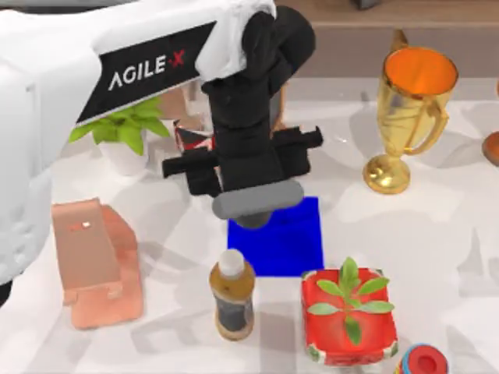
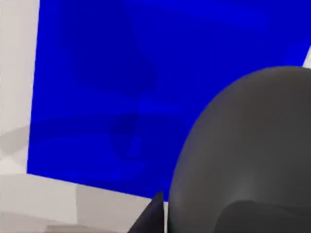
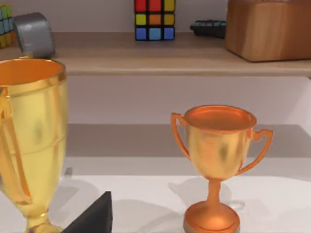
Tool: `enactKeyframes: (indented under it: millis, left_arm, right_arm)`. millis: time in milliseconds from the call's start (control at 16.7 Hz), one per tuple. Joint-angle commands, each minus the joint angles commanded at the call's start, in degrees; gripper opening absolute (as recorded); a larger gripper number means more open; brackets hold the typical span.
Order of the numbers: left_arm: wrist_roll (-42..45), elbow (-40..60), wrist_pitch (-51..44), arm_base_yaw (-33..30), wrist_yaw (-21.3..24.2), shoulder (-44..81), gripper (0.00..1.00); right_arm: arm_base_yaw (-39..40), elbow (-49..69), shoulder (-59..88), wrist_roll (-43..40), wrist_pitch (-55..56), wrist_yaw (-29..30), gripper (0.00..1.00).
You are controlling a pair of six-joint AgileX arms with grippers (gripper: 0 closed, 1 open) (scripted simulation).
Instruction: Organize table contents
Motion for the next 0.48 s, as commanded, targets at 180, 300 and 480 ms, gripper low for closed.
enactKeyframes:
  millis: [180,300,480]
  left_arm:
    - [5.8,3.3,0.9,-3.7,-0.9,6.4,0.0]
    - [7.1,4.1,1.2,-4.4,-1.1,7.9,0.0]
    - [7.1,4.1,1.2,-4.4,-1.1,7.9,0.0]
  right_arm:
    - [0.0,0.0,0.0,0.0,0.0,0.0,1.0]
    - [0.0,0.0,0.0,0.0,0.0,0.0,1.0]
    - [0.0,0.0,0.0,0.0,0.0,0.0,1.0]
